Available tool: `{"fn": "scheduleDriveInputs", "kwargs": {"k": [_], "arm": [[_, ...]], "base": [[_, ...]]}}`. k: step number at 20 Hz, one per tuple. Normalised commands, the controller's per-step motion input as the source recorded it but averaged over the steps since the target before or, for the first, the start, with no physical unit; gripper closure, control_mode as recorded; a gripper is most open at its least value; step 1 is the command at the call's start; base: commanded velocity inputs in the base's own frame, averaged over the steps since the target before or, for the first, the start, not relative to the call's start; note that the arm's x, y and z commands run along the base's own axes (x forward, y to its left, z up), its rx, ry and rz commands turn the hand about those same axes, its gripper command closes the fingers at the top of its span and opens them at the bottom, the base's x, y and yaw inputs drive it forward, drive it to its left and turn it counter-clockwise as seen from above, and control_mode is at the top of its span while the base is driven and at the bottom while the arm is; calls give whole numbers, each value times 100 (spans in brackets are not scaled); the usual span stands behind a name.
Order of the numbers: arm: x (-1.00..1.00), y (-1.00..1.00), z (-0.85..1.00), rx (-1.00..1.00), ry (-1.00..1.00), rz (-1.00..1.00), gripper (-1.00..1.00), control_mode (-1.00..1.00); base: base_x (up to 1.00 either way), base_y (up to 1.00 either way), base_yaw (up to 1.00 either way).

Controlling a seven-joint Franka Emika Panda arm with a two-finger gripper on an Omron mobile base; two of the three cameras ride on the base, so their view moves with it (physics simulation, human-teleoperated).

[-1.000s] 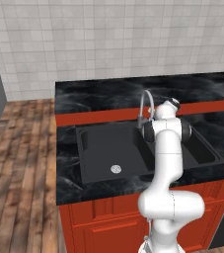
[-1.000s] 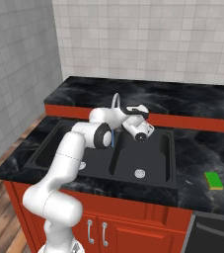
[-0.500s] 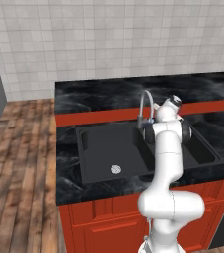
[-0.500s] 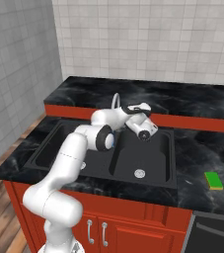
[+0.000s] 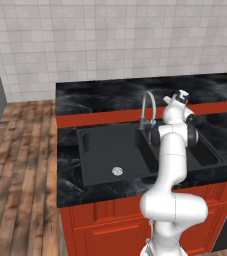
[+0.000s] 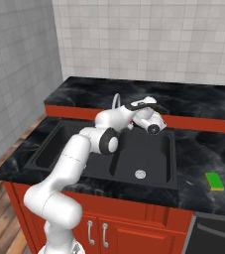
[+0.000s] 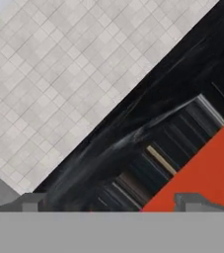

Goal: Soak the sponge with water for a few seconds and then drop it inside the sink.

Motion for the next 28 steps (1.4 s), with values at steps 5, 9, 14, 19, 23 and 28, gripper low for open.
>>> {"fn": "scheduleDriveInputs", "kwargs": {"k": [5,9,14,19,23,28], "arm": [[0,-26,44,2,1,-1,-100,-100],[-20,-31,27,0,6,0,-100,-100],[-30,-42,27,0,8,0,-100,-100],[-43,-45,20,0,12,0,-100,-100],[-39,-51,33,0,14,-1,-100,-100],[-30,-54,35,0,17,-3,-100,-100]], "base": [[0,0,0],[0,0,0],[0,0,0],[0,0,0],[0,0,0],[0,0,0]]}}
